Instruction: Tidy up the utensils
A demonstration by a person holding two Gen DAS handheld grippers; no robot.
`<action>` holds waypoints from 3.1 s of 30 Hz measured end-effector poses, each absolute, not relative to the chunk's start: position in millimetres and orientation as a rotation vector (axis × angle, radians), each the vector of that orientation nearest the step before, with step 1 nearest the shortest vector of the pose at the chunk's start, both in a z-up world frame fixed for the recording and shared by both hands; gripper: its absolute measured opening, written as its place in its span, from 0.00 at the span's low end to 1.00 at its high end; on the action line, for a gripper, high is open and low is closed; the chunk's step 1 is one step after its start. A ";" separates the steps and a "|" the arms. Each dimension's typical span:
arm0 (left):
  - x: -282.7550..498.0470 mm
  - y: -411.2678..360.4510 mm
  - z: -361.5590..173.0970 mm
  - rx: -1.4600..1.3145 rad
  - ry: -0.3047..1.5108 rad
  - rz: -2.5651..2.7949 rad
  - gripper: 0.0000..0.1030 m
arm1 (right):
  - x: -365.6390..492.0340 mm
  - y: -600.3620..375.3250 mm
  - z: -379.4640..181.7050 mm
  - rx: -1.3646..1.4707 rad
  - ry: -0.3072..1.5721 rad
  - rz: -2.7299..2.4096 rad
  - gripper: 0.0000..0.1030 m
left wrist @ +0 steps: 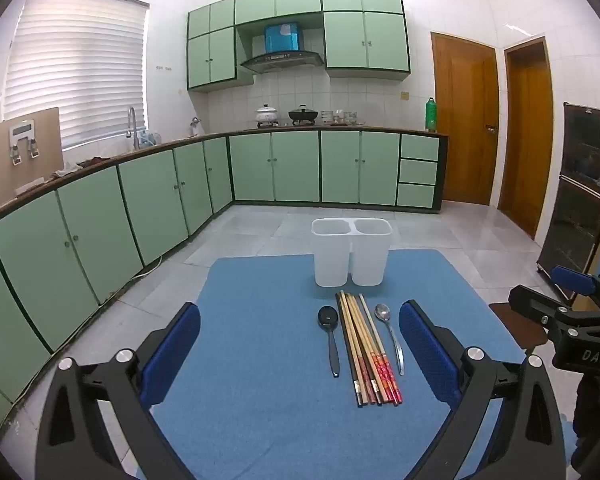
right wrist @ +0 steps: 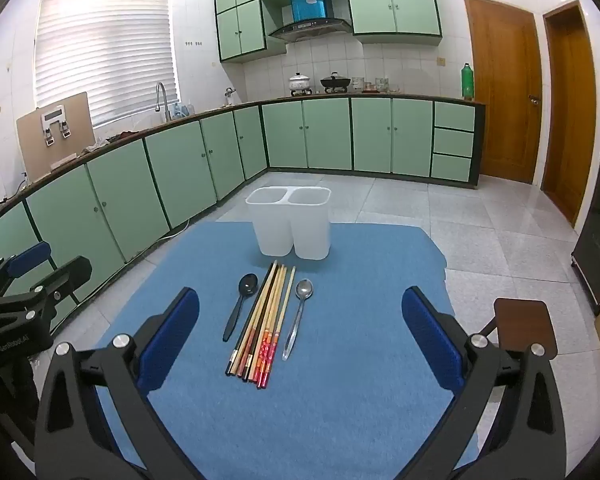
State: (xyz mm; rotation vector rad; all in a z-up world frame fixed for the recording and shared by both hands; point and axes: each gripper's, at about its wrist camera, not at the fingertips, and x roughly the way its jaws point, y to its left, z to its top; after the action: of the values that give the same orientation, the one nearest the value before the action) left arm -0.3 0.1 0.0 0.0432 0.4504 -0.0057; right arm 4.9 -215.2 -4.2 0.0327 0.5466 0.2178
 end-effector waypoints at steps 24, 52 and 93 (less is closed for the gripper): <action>-1.0 4.8 0.0 0.039 0.462 0.005 0.94 | 7.6 -215.4 -2.4 0.039 0.544 0.216 0.95; -1.0 8.7 -2.0 0.039 0.467 0.008 0.94 | 9.0 -213.3 -9.4 0.042 0.548 0.215 0.95; 2.0 20.6 -12.2 0.035 0.491 0.018 0.94 | 9.7 -210.9 -24.1 0.048 0.566 0.216 0.95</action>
State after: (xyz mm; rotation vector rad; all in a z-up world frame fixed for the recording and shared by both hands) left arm 2.0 20.6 -12.2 0.0347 0.4910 0.0182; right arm 9.7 -210.9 -24.1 0.0478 0.5659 0.2161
